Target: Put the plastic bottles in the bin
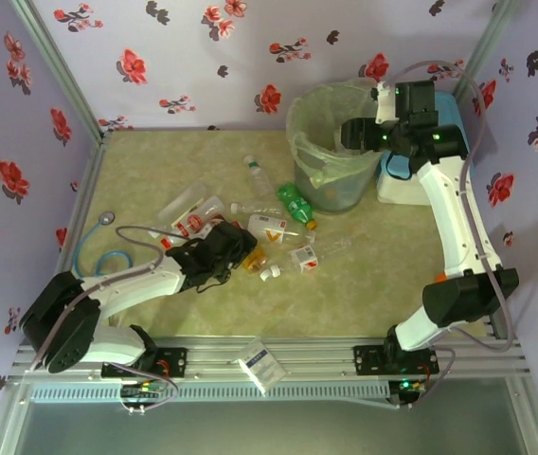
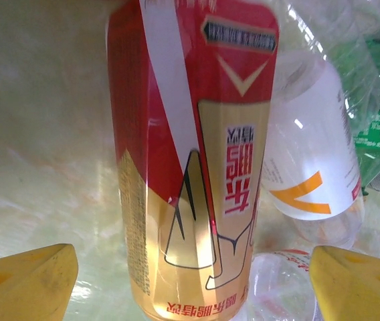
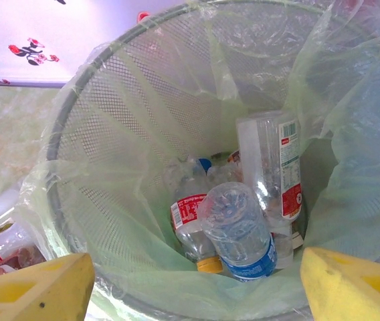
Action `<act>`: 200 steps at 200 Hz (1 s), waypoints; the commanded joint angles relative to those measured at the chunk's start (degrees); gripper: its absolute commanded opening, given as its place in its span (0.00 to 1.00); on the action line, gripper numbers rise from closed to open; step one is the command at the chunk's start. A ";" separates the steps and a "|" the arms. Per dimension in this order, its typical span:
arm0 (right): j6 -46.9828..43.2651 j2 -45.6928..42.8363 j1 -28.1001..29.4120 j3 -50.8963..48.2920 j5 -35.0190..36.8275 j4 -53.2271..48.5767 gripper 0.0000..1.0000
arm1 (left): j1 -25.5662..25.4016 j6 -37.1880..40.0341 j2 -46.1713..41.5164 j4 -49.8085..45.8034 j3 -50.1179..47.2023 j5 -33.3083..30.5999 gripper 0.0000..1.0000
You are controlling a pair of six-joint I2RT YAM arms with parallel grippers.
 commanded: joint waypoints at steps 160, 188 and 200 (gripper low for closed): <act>2.01 -4.38 0.57 -4.30 -1.43 3.39 0.82 | -3.52 -5.00 9.46 14.43 -2.99 -3.20 0.66; 3.17 -5.84 1.58 -3.78 -1.93 3.00 0.82 | -3.75 -0.10 6.00 13.76 -1.27 -3.54 0.59; 3.20 -6.86 2.68 -3.70 -1.75 3.16 0.82 | -4.08 2.43 4.15 12.68 -0.07 -4.21 0.57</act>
